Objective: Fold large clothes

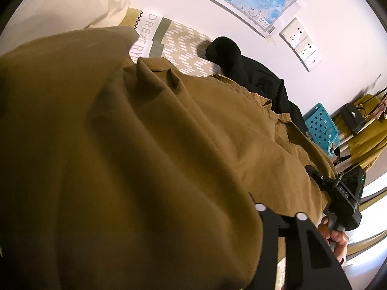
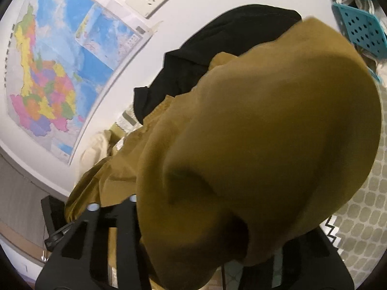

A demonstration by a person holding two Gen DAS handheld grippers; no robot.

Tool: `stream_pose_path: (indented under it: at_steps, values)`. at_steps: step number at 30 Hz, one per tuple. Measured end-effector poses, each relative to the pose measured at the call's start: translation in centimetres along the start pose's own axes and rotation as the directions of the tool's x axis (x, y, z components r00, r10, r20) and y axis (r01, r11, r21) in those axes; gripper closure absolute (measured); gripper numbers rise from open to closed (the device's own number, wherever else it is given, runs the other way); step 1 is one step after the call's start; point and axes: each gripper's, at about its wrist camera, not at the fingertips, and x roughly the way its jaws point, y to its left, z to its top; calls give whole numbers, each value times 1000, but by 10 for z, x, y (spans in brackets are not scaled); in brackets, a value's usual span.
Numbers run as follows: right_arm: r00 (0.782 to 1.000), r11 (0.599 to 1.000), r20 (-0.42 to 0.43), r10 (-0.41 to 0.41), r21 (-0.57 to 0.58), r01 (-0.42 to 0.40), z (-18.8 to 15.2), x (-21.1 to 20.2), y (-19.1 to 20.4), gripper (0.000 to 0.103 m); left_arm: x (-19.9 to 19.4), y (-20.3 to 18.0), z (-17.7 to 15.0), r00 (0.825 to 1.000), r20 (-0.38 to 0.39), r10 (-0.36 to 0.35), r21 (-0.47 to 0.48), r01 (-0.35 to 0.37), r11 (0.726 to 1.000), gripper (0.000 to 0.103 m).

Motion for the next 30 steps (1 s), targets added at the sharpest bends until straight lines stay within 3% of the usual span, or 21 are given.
stream_pose_path:
  at_steps: [5,10,13,18,22,27,30]
  values:
    - [997,997,39,66,-43,-64,6,-22,18,74,-20,-7,4,1000,21,-18,39,18,999,70]
    - [991,990,58,124,-68,-120,3,-49,27,74,-42,-13,-1,997,32,-68,85,65,994,71]
    - [994,993,28,103,-52,-102,-6,-52,17,74,-38,-7,-11,998,-8,-60,94,60,994,70]
    - [997,997,-57,56,58,-52,-21,-30,-14,60,-20,5,-17,998,-58,-40,64,44,997,65]
    - [997,998,-68,48,46,-45,-22,-27,-13,27,-21,13,-19,997,-68,-35,61,39,997,54]
    - [996,998,-81,49,34,-46,-23,-14,-14,23,-16,15,-19,997,-67,-34,54,38,998,45]
    - [995,998,-76,58,37,-55,-21,-11,-15,30,-16,16,-17,996,-68,-57,53,60,997,36]
